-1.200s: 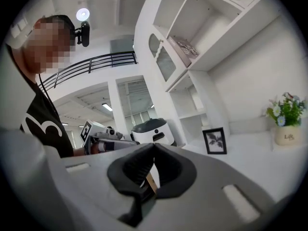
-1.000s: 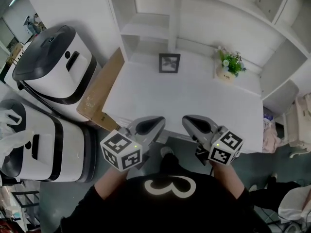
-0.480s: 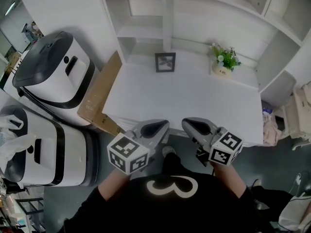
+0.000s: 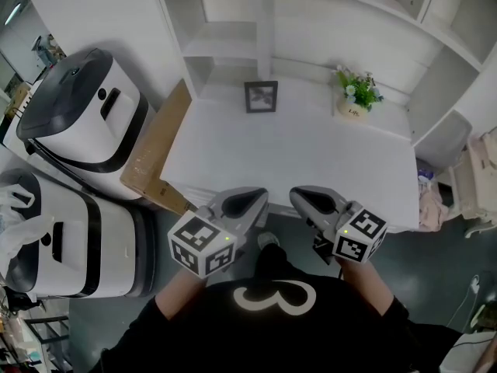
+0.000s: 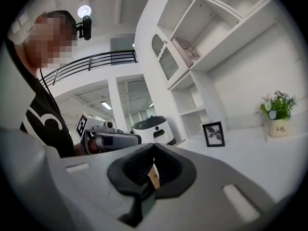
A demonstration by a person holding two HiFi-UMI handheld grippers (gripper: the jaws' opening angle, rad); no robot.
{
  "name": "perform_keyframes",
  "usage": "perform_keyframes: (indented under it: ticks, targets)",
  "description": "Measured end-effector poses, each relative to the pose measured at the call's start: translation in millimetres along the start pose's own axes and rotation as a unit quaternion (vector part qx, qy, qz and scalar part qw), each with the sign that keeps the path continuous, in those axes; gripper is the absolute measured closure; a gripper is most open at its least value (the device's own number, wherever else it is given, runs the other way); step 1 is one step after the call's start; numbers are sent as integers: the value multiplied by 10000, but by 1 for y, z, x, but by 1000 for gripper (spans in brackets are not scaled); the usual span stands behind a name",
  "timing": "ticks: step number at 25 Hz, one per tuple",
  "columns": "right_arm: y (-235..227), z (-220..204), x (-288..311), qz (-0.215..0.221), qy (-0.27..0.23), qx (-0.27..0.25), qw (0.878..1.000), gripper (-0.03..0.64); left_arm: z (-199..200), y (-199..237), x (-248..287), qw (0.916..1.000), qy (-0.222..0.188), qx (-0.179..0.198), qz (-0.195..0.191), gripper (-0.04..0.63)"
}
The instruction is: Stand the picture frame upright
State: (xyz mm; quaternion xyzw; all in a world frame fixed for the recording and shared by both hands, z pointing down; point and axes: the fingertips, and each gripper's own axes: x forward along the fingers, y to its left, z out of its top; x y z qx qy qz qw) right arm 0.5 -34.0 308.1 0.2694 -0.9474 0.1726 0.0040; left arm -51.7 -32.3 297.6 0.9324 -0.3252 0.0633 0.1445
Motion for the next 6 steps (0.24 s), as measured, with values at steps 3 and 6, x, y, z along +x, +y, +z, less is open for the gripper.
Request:
perform_keyframes:
  ticks: [3, 6]
  targets:
    - [-2, -1, 3, 15, 36, 3, 10000, 614, 0, 5, 2, 10000, -3, -43, -14, 586]
    - [-7, -1, 7, 22, 64, 1, 10000, 614, 0, 9, 7, 9999, 0, -108, -53, 586]
